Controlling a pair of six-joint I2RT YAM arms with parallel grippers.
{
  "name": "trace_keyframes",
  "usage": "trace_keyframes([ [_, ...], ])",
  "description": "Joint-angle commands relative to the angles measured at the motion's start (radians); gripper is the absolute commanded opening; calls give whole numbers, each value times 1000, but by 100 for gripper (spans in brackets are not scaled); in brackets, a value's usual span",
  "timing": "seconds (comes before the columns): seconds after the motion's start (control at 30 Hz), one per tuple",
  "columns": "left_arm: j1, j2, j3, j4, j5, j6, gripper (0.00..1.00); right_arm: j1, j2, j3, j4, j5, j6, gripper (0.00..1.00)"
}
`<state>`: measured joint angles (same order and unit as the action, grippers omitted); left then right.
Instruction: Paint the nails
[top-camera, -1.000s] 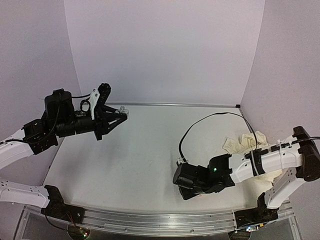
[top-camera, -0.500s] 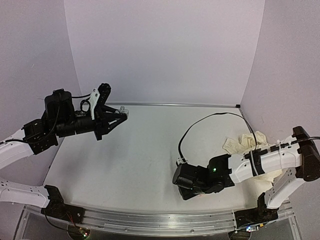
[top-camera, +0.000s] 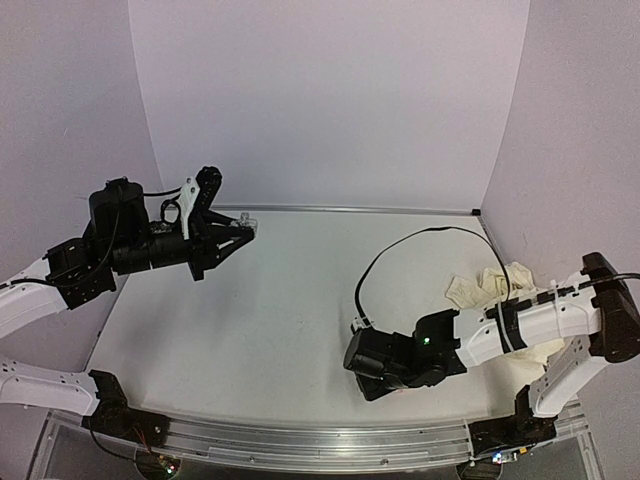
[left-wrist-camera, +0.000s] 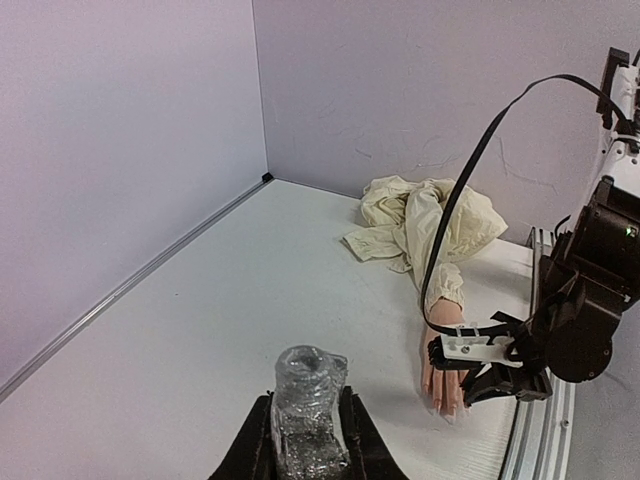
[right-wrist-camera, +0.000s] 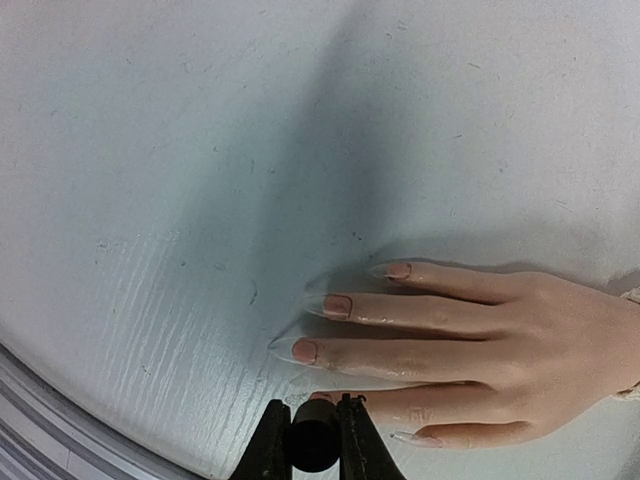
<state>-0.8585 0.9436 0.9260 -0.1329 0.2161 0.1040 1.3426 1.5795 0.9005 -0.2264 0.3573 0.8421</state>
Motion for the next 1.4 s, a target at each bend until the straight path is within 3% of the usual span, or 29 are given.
trace_keyframes([
  [0.0,3,-5,11,19,17,-2,0,6,11,28,-31,28,-3,0],
  [1.37,3,-4,9,15,20,-2,0,6,40,43,-27,13,-22,0],
])
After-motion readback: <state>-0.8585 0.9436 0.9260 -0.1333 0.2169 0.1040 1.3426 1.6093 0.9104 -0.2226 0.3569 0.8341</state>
